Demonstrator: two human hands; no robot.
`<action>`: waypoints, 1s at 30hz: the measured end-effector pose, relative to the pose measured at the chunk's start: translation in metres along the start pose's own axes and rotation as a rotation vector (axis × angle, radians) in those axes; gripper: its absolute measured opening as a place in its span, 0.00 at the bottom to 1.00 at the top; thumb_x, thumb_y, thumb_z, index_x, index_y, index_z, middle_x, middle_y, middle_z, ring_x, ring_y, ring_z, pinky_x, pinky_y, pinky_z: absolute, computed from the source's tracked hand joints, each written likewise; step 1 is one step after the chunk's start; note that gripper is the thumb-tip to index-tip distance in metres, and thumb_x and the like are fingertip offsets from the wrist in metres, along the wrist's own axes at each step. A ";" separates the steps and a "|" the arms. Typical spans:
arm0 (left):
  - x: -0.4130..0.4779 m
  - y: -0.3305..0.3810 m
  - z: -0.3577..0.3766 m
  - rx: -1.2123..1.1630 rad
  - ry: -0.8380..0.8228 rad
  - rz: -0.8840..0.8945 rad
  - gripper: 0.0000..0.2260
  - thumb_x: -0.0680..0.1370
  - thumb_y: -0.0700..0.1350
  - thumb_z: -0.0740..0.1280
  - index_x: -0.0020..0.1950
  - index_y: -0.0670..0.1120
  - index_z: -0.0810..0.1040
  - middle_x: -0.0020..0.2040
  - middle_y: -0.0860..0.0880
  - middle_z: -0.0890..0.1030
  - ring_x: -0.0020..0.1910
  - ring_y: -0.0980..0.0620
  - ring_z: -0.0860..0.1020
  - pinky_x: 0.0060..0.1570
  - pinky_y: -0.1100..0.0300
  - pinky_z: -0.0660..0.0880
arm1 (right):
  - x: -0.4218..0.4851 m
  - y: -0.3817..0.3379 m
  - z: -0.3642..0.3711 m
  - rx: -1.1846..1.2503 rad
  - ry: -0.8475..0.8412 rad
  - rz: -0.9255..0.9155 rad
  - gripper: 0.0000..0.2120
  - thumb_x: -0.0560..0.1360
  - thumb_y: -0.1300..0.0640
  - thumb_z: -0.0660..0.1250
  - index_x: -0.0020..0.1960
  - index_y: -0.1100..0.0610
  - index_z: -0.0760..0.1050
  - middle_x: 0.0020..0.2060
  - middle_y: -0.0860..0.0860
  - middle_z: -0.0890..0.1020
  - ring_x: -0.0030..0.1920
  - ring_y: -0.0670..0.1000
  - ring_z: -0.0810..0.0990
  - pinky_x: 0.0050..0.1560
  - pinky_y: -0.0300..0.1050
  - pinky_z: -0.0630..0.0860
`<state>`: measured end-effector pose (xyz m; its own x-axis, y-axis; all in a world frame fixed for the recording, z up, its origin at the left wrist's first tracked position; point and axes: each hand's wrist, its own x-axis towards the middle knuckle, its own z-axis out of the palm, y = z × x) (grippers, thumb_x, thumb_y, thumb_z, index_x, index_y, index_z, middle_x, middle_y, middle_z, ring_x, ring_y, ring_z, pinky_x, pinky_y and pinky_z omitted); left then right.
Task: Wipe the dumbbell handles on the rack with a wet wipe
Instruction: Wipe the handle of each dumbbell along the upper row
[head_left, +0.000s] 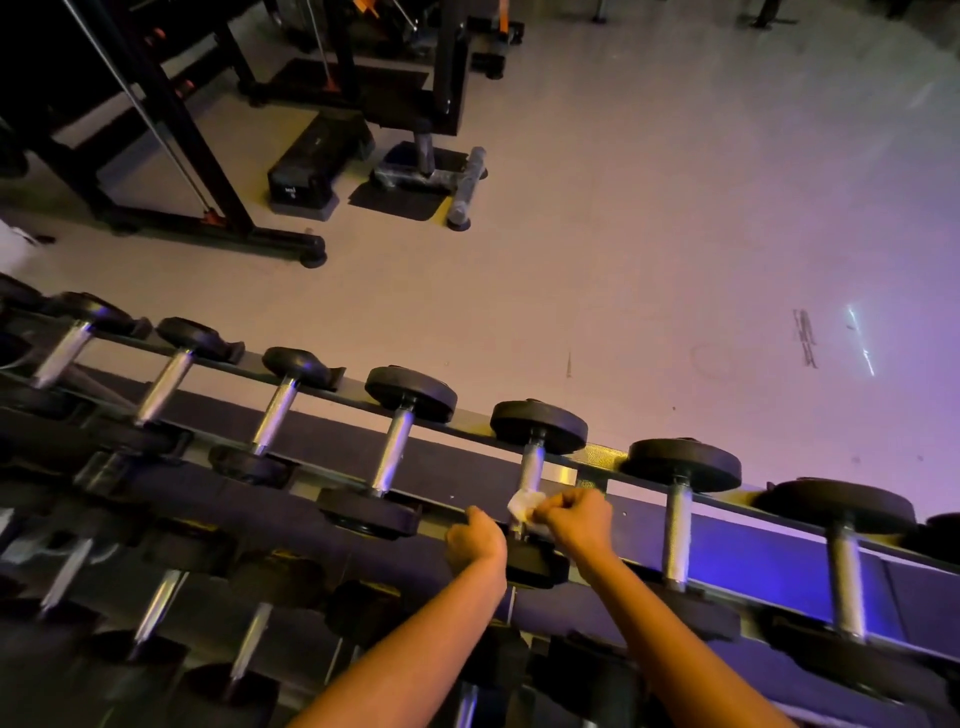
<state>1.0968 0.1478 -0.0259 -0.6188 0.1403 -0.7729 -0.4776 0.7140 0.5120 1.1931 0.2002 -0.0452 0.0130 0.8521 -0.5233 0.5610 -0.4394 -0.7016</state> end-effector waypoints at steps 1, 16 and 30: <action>0.001 0.000 0.000 0.024 -0.006 0.026 0.20 0.82 0.49 0.57 0.62 0.34 0.75 0.62 0.35 0.76 0.59 0.35 0.74 0.56 0.48 0.70 | 0.004 -0.006 -0.003 0.048 0.052 -0.011 0.07 0.69 0.65 0.74 0.33 0.60 0.80 0.33 0.54 0.82 0.39 0.50 0.81 0.36 0.38 0.76; 0.010 -0.003 0.001 0.247 -0.034 0.382 0.15 0.82 0.45 0.56 0.52 0.40 0.81 0.51 0.40 0.80 0.42 0.49 0.71 0.41 0.57 0.65 | 0.004 0.001 0.009 -0.151 -0.051 -0.024 0.07 0.68 0.63 0.74 0.34 0.62 0.79 0.35 0.57 0.82 0.39 0.51 0.82 0.42 0.45 0.80; 0.003 0.001 -0.004 0.207 -0.016 0.341 0.13 0.79 0.41 0.57 0.40 0.42 0.78 0.38 0.46 0.74 0.38 0.48 0.70 0.35 0.57 0.61 | 0.032 -0.037 0.004 0.081 0.179 -0.045 0.04 0.69 0.65 0.72 0.37 0.65 0.80 0.34 0.60 0.81 0.39 0.56 0.82 0.44 0.50 0.82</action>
<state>1.0918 0.1466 -0.0264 -0.7097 0.4026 -0.5781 -0.1094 0.7477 0.6550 1.1690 0.2428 -0.0380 0.1402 0.9054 -0.4008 0.4960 -0.4146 -0.7629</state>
